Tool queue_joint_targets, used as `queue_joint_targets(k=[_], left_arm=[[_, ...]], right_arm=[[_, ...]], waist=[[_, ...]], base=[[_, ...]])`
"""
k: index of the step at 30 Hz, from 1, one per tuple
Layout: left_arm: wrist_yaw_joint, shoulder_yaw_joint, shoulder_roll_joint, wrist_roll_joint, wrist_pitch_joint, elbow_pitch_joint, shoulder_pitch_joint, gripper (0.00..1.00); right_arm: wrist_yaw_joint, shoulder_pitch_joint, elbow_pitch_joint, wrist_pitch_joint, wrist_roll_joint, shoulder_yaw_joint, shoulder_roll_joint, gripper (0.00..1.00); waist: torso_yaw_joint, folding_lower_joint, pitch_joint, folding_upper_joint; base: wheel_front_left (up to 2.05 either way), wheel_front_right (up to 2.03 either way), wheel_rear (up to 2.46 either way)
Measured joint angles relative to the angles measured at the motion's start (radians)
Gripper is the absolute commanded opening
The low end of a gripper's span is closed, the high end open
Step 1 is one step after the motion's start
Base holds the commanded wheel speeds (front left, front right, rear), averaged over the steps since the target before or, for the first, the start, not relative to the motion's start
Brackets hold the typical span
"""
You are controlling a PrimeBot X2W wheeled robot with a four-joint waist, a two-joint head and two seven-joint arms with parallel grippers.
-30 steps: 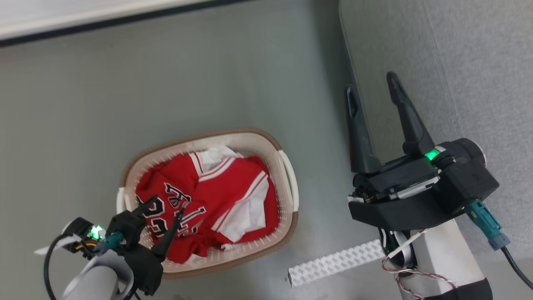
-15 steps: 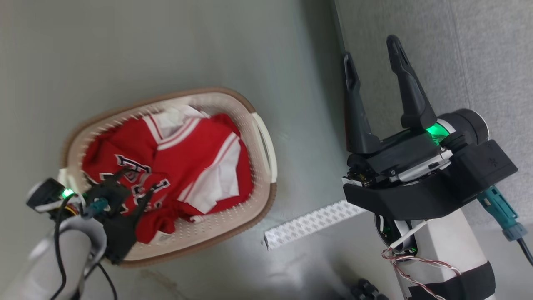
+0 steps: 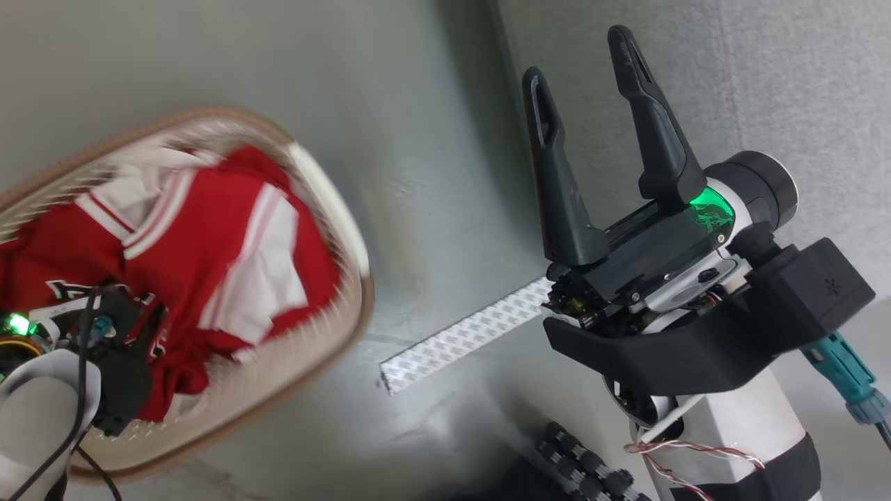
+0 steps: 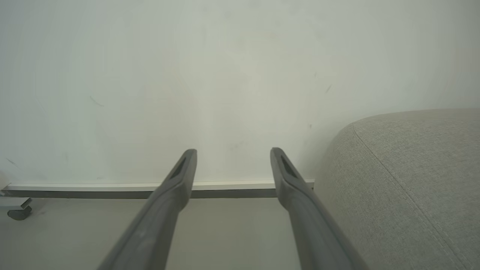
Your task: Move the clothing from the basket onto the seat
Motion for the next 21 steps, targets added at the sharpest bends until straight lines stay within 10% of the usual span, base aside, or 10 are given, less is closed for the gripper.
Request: queue_joint_targets(k=[12,13,14,15,21], left_arm=[[0.004,-0.023,-0.026,-0.001,-0.001,0.071,-0.046,1.00],[0.004,-0.027,-0.029,0.000,-0.001,0.074,-0.047,0.80],[0.003,-0.032,-0.032,0.000,-0.001,0.076,-0.048,0.22],[0.002,-0.034,-0.035,0.000,-0.001,0.077,-0.049,0.00],[-0.011,-0.040,-0.047,-0.010,-0.002,0.031,-0.062,0.00]], right_arm=[[0.000,0.002,-0.019,0.000,0.004,-0.003,0.000,1.00],[0.000,0.002,-0.019,0.000,0.004,-0.002,0.000,1.00],[0.000,0.002,-0.018,0.000,0.004,-0.002,0.000,1.00],[0.000,0.002,-0.017,0.000,0.004,-0.002,0.000,1.00],[0.000,0.002,-0.002,0.000,0.001,-0.014,0.000,1.00]], waist=[[-0.056,0.0000,0.047,0.0000],[-0.055,0.0001,0.046,0.0000],[-0.054,0.0000,0.046,0.0000],[-0.053,0.0000,0.046,0.0000],[-0.035,0.0000,0.032,0.0000]], base=[[0.00,0.00,0.00],[0.00,0.00,0.00],[0.00,0.00,0.00],[0.00,0.00,0.00],[0.00,0.00,0.00]])
